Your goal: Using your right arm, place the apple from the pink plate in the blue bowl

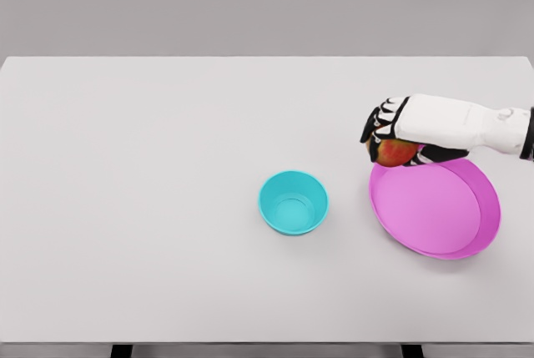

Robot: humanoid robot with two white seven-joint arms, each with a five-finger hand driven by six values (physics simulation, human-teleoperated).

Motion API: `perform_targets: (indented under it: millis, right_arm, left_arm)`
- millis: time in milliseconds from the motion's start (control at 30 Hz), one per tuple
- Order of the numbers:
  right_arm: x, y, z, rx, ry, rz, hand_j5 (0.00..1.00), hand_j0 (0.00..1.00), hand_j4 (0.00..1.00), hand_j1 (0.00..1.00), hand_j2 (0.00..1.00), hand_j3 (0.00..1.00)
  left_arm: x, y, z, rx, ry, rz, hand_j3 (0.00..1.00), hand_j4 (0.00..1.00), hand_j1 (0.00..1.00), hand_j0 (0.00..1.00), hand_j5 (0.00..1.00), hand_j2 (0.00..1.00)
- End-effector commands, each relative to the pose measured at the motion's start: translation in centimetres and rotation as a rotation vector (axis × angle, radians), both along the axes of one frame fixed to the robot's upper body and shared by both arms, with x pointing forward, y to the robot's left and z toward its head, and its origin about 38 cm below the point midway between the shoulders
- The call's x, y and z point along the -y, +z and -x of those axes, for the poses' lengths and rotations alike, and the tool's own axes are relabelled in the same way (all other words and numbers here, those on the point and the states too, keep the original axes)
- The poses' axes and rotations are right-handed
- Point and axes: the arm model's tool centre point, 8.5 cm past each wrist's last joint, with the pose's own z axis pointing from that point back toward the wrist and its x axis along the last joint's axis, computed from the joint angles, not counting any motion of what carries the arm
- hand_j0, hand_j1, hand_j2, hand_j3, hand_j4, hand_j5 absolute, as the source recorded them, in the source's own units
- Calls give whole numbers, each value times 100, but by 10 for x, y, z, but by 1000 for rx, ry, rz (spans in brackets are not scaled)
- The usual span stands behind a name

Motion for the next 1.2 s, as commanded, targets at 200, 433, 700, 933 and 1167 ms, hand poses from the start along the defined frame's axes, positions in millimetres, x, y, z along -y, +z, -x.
perform_targets:
  millis: [200, 433, 700, 933, 1167]
  right_arm:
    - [-45, -5, 6, 3, 99, -91, 46, 46, 46, 46, 46, 46]
    - [-91, -27, 15, -52, 199, -149, 46, 46, 46, 46, 46, 46]
    - [-104, -35, 16, -63, 220, -152, 46, 46, 46, 46, 46, 46]
    - [-115, -57, 15, -93, 226, -119, 46, 46, 46, 46, 46, 46]
    - [-111, -68, 10, -116, 203, -95, 46, 46, 46, 46, 46, 46]
  left_arm:
    - [0, 0, 0, 0, 0, 0, 100, 100, 100, 100, 100, 100]
    - [0, 0, 0, 0, 0, 0, 100, 100, 100, 100, 100, 100]
    - [0, 0, 0, 0, 0, 0, 100, 100, 100, 100, 100, 100]
    - [0, 0, 0, 0, 0, 0, 100, 100, 100, 100, 100, 100]
    - [0, 0, 0, 0, 0, 0, 100, 100, 100, 100, 100, 100]
